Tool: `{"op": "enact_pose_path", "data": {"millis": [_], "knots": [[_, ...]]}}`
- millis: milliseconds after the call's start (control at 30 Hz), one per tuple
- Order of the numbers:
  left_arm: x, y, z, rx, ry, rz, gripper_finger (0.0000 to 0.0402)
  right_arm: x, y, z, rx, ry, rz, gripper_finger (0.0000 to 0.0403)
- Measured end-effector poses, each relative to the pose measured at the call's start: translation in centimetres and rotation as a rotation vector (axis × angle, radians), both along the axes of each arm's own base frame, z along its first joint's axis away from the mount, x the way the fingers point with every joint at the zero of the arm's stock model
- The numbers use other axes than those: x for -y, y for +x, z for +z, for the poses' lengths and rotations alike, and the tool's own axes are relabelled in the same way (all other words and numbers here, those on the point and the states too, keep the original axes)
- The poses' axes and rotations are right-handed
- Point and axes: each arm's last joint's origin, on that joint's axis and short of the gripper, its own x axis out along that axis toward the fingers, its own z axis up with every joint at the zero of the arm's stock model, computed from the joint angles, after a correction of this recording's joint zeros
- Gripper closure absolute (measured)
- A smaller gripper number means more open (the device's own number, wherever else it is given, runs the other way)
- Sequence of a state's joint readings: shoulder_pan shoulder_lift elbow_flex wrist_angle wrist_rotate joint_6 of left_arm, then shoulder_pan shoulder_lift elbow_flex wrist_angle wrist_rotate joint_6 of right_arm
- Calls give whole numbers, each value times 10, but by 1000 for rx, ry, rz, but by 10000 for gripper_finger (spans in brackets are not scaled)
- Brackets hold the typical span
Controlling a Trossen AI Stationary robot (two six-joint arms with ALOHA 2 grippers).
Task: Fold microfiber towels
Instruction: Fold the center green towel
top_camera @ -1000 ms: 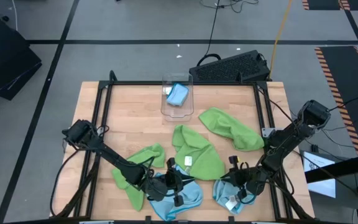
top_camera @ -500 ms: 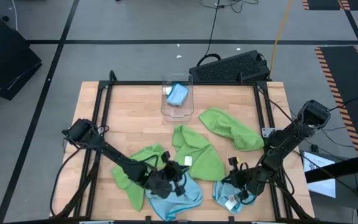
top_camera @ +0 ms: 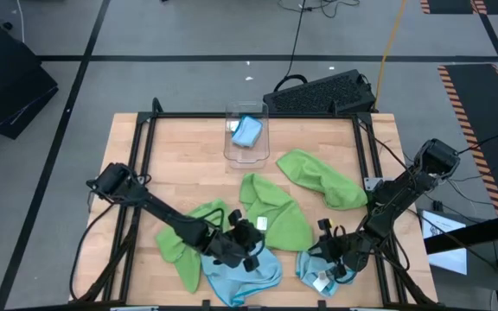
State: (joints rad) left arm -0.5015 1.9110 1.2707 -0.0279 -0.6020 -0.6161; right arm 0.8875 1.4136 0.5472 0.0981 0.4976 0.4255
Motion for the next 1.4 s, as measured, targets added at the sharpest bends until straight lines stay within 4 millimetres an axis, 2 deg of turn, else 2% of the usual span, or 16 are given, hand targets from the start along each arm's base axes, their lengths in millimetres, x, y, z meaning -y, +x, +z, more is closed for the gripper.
{"op": "enact_pose_path", "data": {"millis": [100,167,233,400,600,800,967,1100,1167,1233,1400], "knots": [[3,5,0,51,-18,-7,371,2,0,-1,4,-12,-10,302],[4,9,-5,59,4,-24,371,6,0,-4,16,-37,-41,301],[5,17,-12,50,25,-50,371,9,0,-6,16,-52,-51,319],[9,41,-14,45,66,-104,371,11,1,-7,19,-77,-29,394],[12,68,-20,46,139,-143,364,11,4,1,94,-75,-53,397],[2,90,-41,-26,138,-126,293,18,8,15,170,-71,-105,397],[-12,99,-38,-50,114,-98,227,27,17,21,174,-16,-129,401],[-29,110,-33,-25,96,-152,204,38,32,27,200,49,-133,400],[-40,113,-33,-38,93,-155,210,44,38,29,210,63,-129,400],[-48,113,-37,-83,109,-150,237,50,42,31,203,69,-132,400],[-62,96,-36,-308,158,-137,374,61,38,40,191,72,-139,397]]}}
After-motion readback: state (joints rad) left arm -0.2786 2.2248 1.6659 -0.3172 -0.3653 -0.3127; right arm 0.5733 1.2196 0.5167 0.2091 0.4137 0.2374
